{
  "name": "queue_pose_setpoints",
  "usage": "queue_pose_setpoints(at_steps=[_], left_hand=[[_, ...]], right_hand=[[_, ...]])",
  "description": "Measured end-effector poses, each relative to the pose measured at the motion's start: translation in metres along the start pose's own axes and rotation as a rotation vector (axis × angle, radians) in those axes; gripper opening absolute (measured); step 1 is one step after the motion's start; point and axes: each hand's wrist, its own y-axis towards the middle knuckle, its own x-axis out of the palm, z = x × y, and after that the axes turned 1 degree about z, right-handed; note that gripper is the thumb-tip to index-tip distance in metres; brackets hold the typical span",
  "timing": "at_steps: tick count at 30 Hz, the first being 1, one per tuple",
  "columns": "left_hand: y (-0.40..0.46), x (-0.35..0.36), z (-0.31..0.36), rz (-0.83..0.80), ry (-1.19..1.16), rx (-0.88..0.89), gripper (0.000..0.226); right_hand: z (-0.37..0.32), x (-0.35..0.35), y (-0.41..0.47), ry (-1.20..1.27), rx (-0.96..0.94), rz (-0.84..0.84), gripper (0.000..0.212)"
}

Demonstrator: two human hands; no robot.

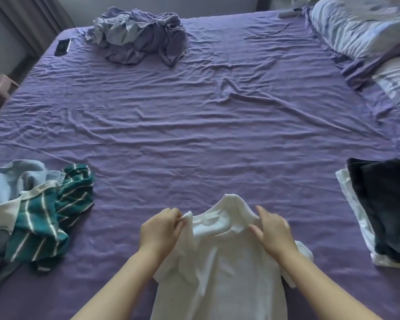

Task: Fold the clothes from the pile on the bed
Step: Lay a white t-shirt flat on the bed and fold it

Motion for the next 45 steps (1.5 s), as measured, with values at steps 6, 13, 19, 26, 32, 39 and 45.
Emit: queue_pose_setpoints(at_steps=[6,13,19,26,32,39,45], left_hand=[[0.048,-0.027,-0.025,0.235,0.006,0.049,0.025],[0.131,-0.031,-0.054,0.290,0.139,0.013,0.025],[0.108,0.042,-0.027,-0.043,0.230,0.178,0.057],[0.047,0.092,0.036,-0.241,0.165,0.377,0.058],[0.051,0.125,0.027,-0.250,0.213,0.385,0.069],[0.053,0.108,0.052,-0.202,0.189,0.276,0.067],[0.100,0.106,0.104,-0.102,0.093,0.270,0.050]], right_hand=[[-0.003,-0.010,0.021,0.344,0.103,0.391,0.017],[-0.031,-0.023,0.090,0.336,0.090,0.457,0.019],[-0.027,0.014,0.096,0.181,0.134,0.213,0.055],[0.012,0.032,0.067,0.072,0.291,0.207,0.051],[0.027,0.025,0.066,0.171,0.438,0.233,0.049],[0.037,-0.005,0.062,0.624,0.419,0.471,0.010],[0.053,-0.015,0.083,0.534,0.339,0.464,0.040]])
